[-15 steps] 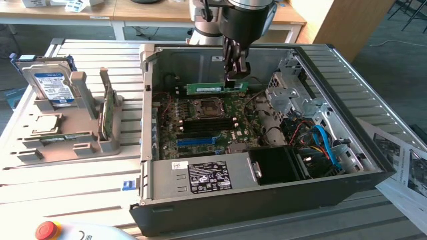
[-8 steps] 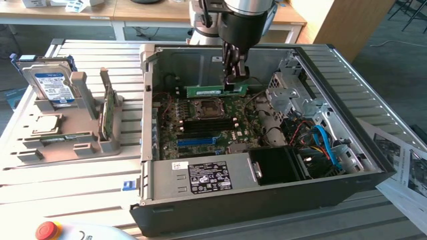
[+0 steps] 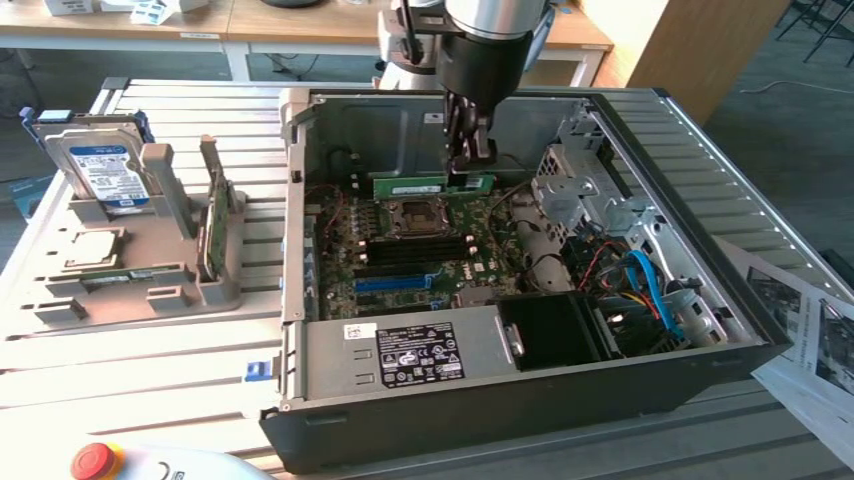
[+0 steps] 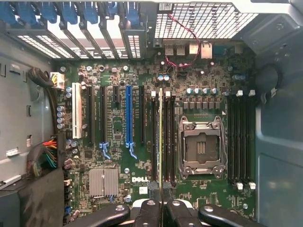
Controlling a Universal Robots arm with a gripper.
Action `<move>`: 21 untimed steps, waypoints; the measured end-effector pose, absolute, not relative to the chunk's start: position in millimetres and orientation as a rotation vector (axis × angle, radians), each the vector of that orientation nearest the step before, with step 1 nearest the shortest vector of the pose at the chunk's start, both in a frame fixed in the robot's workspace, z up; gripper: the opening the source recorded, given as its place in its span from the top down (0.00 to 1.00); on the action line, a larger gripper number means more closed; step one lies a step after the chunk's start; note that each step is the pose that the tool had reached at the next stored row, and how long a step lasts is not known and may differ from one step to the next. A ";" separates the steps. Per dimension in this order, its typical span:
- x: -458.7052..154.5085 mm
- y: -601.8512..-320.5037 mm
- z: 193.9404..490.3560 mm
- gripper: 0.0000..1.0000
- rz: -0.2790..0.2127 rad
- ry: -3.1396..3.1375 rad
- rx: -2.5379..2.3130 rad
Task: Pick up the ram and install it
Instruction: 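Insert the ram into the slot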
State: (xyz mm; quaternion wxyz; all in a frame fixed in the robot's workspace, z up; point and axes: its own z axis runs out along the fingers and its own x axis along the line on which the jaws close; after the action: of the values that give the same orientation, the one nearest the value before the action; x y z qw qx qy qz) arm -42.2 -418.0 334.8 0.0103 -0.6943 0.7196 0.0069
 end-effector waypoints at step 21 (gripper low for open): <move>-42.5 -418.0 313.3 0.88 0.021 2.256 -2.157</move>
State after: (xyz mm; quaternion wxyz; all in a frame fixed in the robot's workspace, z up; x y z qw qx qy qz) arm -42.5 -418.0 313.3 0.0103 -0.6911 0.7227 0.0069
